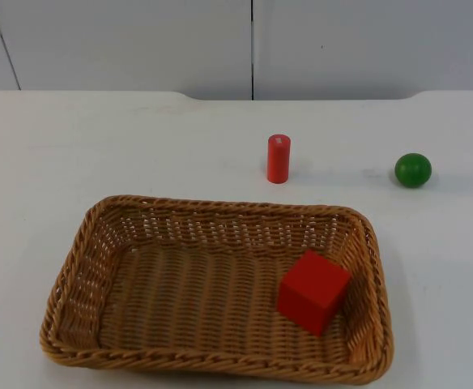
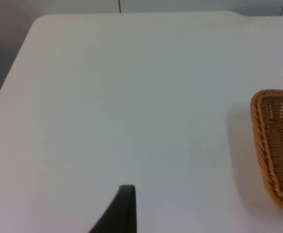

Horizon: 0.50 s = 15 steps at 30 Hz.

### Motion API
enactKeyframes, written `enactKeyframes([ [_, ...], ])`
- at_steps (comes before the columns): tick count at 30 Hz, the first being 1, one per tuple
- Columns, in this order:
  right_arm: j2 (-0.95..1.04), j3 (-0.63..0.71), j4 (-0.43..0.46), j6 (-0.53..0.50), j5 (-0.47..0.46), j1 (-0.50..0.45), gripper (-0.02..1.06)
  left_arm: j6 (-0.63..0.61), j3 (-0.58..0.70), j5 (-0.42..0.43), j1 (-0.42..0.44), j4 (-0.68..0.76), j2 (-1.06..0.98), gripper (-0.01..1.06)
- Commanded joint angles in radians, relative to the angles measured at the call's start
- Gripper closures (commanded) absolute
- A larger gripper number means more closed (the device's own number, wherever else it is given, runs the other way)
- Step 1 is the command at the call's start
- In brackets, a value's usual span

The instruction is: Pick up the basket with the left hand and place the object to the left of the red cylinder into the basket with the right hand.

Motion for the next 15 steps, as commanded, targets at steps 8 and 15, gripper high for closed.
enactKeyframes([
  [8,-0.092,0.071,-0.083,0.100,-0.017,-0.003,0.23,-0.010,0.004,-0.003,0.001,0.006,-0.004,0.00],
  [15,-0.092,0.085,-0.118,0.137,0.005,-0.001,0.23,-0.003,0.004,-0.003,0.001,0.006,-0.004,0.00],
])
